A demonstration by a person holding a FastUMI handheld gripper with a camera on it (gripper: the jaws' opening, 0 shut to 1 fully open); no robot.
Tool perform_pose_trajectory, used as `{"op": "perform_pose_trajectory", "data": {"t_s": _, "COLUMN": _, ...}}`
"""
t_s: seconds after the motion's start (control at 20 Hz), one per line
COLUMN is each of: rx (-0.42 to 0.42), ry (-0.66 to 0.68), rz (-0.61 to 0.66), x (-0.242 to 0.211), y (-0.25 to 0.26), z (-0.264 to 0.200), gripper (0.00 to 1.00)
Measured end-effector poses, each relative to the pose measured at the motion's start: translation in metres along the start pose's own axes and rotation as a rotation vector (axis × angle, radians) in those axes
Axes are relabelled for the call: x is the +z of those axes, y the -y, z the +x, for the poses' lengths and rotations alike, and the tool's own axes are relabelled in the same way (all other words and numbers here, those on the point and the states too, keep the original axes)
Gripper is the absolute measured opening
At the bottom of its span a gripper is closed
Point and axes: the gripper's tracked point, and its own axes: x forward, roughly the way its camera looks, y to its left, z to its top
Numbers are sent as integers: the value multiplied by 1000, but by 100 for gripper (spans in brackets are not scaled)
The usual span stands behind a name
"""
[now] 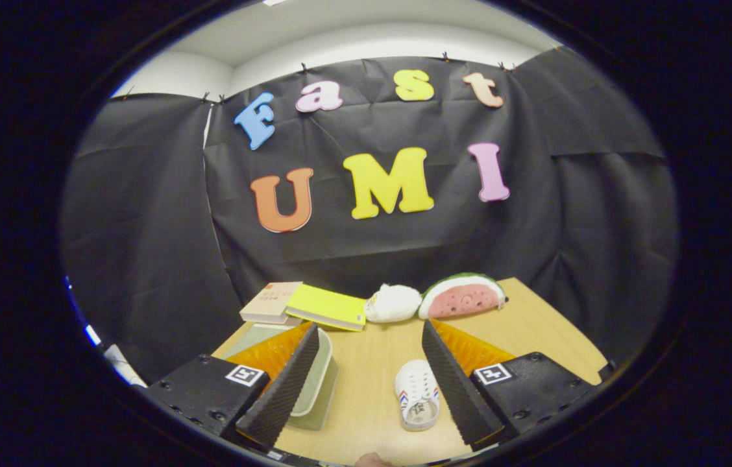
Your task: Open the storage box then place both shoes into the box .Put the left shoe in first, then the right shoe, with the right side of both shoes facing outward in a uniform manner.
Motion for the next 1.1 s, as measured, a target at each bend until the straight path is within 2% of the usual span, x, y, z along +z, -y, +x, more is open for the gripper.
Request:
{"op": "perform_pose_trajectory", "data": {"t_s": 0.35, "rx": 219, "ry": -232, "rz": 174, "x": -39, "y": 3, "z": 75, "gripper": 100}}
{"op": "perform_pose_trajectory", "data": {"t_s": 0.5, "rx": 414, "ry": -242, "rz": 282, "x": -34, "y": -20, "z": 100, "gripper": 100}}
{"op": "perform_pose_trajectory", "data": {"t_s": 0.55, "rx": 456, "ry": -261, "rz": 294, "x": -37, "y": -24, "z": 111, "gripper": 100}}
{"op": "perform_pose_trajectory", "data": {"t_s": 0.9, "rx": 632, "ry": -540, "rz": 449, "x": -89, "y": -36, "z": 169, "gripper": 100}}
{"op": "perform_pose_trajectory", "data": {"t_s": 1.1, "rx": 808, "ry": -656, "rz": 508, "x": -107, "y": -64, "z": 183, "gripper": 100}}
